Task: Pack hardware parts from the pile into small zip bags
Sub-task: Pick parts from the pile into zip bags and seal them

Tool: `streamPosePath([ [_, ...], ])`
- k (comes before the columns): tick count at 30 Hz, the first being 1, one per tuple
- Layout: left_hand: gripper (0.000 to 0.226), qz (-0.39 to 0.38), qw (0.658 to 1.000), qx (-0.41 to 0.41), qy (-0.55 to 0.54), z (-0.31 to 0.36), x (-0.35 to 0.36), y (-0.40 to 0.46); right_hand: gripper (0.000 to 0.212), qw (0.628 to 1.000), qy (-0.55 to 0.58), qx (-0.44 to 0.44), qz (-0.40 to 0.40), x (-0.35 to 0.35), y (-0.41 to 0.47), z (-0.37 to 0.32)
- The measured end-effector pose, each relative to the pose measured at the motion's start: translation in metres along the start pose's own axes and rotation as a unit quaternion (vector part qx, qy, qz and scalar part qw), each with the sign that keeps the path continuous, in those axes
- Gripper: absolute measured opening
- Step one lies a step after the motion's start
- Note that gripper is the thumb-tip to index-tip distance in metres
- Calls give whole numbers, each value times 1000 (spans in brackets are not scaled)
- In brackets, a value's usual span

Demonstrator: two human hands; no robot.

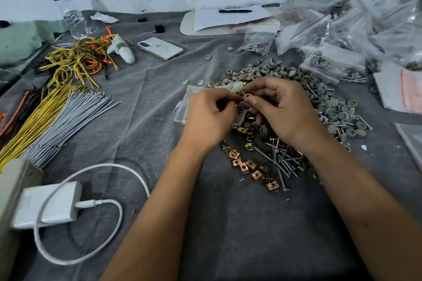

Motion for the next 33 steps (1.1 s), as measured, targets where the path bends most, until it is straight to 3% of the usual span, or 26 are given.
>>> streamPosePath([
  [4, 13, -7, 1000, -12, -11, 0, 1, 0, 25, 996, -86, -12, -13, 4, -1, -5],
  [8, 9, -28, 998, -39, -31, -9, 3, 2, 29, 990, -135, -25, -22, 9, -4, -14],
  [20, 24, -66, 989, -96, -91, -26, 12, 5, 19, 988, -154, -27, 13, 4, -6, -16],
  [28, 23, -84, 990, -87, -74, -21, 10, 4, 17, 989, -143, -45, -19, 8, -6, -16],
  [33, 19, -74, 990, -82, -89, -16, 9, 1, 16, 993, -104, -51, 4, 4, -7, -14],
])
Point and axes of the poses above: each hand's wrist, its own y-axis towards the middle knuckle, its own x-axis out of the palm, z = x × y, the point moved 9 cm from there along y, towards the middle knuckle, and after that the axes turned 10 degrees about -z, right-handed, at the moved point
